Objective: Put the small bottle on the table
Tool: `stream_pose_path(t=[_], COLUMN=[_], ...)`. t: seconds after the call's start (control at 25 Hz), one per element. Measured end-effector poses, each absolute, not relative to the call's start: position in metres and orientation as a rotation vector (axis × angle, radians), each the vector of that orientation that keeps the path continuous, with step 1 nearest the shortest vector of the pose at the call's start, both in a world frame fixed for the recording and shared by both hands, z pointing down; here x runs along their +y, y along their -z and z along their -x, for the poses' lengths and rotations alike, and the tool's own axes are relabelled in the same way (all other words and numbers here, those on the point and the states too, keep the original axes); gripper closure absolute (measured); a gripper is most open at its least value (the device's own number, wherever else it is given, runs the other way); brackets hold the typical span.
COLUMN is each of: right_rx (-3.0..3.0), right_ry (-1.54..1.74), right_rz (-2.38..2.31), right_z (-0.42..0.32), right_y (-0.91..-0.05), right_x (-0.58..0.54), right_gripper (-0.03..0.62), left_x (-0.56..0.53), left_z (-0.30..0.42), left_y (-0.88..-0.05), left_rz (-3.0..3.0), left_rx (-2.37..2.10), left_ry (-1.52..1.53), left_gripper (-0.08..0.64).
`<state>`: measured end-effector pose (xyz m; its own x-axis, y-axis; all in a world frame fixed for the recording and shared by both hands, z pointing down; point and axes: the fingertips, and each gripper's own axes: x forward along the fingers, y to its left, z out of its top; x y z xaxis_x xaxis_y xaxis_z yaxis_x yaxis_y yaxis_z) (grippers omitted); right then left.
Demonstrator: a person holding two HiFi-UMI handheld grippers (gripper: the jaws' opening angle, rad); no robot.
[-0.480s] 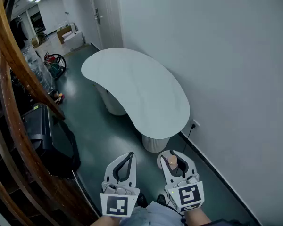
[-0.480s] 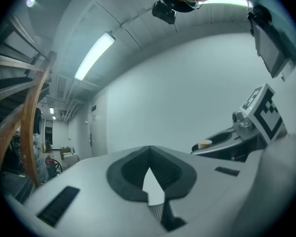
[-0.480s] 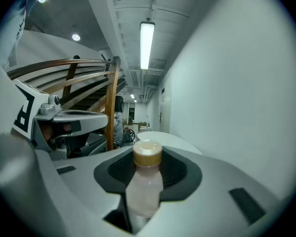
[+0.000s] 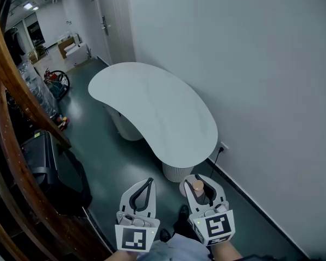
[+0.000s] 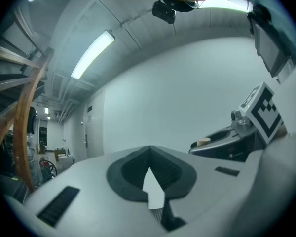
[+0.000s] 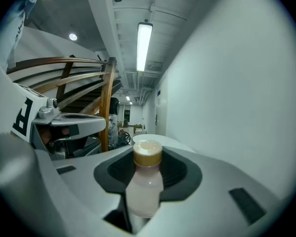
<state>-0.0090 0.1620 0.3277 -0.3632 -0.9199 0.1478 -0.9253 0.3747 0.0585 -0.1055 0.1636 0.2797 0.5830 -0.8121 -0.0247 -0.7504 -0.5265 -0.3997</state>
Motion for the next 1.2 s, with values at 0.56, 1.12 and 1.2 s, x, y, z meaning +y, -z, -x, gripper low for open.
stream_pose_path(t=[0.56,1.12,1.2], right_rx=[-2.550,-2.623,-2.630], right_ry=[-0.021,0.016,0.018], right_rz=[-1.571,-1.349,-1.347], right_z=[0.000,-0.014,-0.015], right_y=[-0.336,-0.331,-0.330], right_x=[0.074,-0.034,-0.046], right_gripper=[0.472,0.472,0.472], left_x=[0.076,-0.028,-0.037], left_z=[0.082,0.047,0.046], left_y=[-0.290,-0.278,-0.277], left_rz=[2.562,2.435,2.413], left_rx=[1.464,1.473,1.452], left_ry=[0.126,0.226,0.260], left_gripper=[0.560,0.560,0.560])
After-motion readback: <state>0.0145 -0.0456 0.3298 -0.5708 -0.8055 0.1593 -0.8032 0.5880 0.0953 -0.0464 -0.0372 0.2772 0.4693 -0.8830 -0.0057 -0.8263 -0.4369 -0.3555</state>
